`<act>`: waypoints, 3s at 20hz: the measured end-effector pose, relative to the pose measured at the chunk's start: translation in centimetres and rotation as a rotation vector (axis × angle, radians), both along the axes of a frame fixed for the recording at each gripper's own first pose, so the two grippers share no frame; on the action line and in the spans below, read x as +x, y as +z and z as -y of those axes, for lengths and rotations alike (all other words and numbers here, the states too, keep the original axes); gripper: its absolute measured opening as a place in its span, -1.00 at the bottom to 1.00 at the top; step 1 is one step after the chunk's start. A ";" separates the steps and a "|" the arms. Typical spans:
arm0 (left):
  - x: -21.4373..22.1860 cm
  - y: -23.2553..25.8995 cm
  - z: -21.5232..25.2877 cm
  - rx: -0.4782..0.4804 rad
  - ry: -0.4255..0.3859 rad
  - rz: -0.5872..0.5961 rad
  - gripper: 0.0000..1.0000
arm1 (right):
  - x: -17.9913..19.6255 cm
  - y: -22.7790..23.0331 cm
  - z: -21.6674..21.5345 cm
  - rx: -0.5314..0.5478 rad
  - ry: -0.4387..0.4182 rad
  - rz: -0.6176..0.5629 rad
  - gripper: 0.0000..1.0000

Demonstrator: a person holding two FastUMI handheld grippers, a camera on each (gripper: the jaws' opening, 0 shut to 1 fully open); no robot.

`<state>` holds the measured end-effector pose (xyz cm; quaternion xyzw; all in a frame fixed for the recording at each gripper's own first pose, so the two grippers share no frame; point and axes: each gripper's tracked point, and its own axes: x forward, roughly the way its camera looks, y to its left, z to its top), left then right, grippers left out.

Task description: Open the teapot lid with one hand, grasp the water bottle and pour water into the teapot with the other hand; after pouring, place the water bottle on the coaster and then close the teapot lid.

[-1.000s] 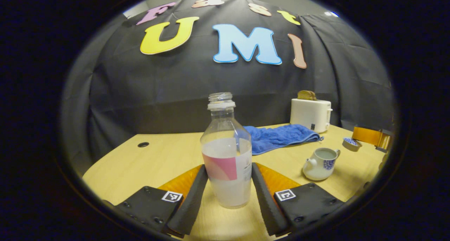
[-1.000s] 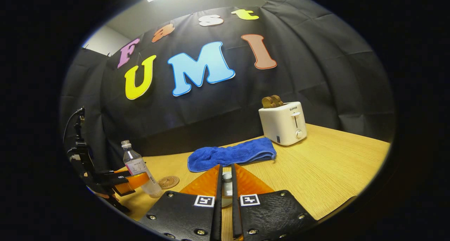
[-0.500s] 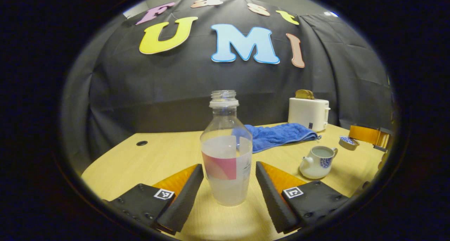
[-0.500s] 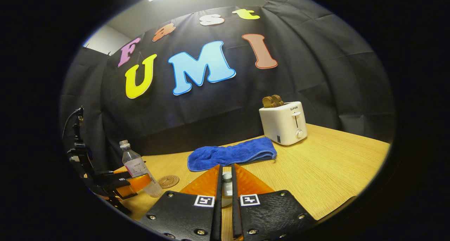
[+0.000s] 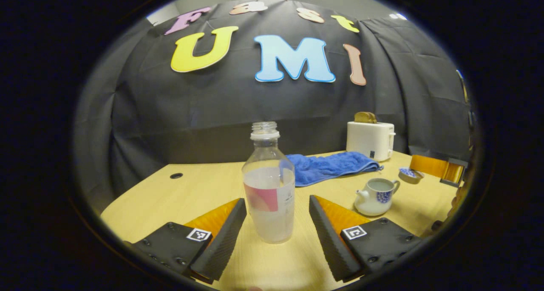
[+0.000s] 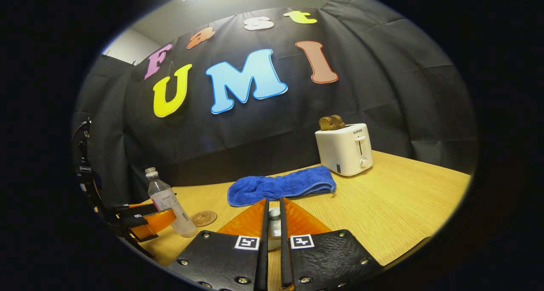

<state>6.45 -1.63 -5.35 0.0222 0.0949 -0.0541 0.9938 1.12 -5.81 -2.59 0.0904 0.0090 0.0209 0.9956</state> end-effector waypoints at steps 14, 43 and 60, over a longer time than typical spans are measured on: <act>-2.5 0.6 -2.6 -0.061 0.024 0.029 1.00 | 3.3 0.0 -3.0 -0.096 0.031 -0.045 -0.77; -2.4 0.9 -2.0 -0.095 0.033 0.062 1.00 | 4.6 -2.5 -4.0 -0.130 0.049 -0.114 -0.62; 4.0 -0.2 -1.4 -0.043 0.028 0.075 0.63 | 3.0 -0.5 -3.4 -0.019 0.070 -0.043 0.07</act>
